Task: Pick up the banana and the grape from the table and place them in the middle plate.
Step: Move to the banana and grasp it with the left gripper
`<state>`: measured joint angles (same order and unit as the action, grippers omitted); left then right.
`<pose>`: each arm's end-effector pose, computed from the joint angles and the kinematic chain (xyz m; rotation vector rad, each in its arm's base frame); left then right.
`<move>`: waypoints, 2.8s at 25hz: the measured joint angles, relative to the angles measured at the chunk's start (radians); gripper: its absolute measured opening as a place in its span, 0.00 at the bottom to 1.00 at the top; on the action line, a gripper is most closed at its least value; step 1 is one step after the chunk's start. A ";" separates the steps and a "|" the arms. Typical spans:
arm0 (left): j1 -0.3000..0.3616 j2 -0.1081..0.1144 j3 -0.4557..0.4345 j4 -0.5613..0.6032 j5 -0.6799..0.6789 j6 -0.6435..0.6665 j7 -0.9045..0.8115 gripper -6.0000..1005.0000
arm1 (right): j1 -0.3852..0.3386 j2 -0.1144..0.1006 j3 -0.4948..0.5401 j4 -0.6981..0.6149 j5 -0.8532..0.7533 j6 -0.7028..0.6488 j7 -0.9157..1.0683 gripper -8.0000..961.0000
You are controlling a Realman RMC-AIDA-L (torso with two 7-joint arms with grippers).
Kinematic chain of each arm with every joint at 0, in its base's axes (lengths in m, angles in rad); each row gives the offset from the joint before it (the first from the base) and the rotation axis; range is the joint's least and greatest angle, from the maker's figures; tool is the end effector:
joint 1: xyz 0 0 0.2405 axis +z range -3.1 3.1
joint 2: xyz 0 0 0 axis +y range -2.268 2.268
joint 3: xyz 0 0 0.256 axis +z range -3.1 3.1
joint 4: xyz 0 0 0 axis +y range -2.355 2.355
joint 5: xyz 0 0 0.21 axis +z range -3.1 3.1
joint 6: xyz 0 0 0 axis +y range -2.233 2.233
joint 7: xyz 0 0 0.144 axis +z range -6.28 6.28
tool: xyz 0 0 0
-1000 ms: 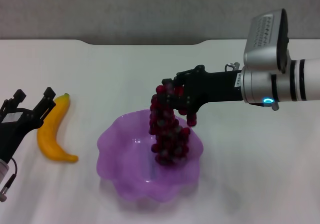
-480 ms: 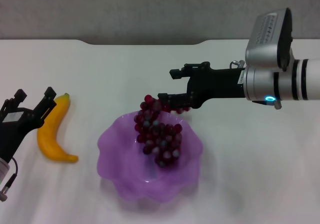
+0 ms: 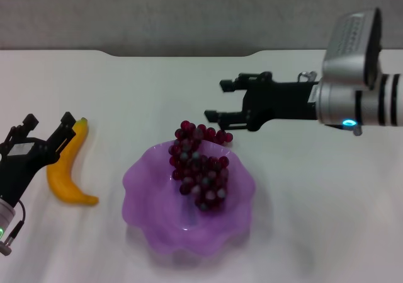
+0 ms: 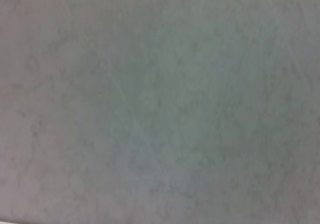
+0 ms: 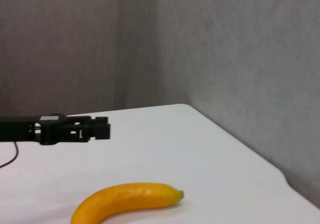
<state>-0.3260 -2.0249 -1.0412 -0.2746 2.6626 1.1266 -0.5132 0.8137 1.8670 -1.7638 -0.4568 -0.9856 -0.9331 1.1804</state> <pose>-0.3360 0.3139 -0.0103 -1.6524 -0.7860 -0.9117 0.1773 0.4290 -0.0285 -2.6675 0.2070 0.4991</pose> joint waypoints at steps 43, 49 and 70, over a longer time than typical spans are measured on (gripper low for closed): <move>-0.066 0.001 -0.041 -0.036 0.094 -0.165 -0.033 0.89 | -0.738 0.149 0.484 -0.170 0.565 -0.286 -0.607 0.01; -0.072 0.003 -0.090 -0.084 0.098 -0.334 -0.023 0.88 | -0.724 0.147 0.369 -0.100 0.566 -0.302 -0.744 0.01; -0.077 -0.009 -0.241 -0.183 0.094 -0.664 0.295 0.86 | -0.702 0.145 0.247 -0.097 0.573 -0.308 -0.730 0.01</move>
<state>-0.4028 -2.0341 -1.2818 -0.4579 2.7563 0.4626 -0.2184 0.1113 2.0121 -1.5169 -0.5535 -0.4124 -1.2415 0.4502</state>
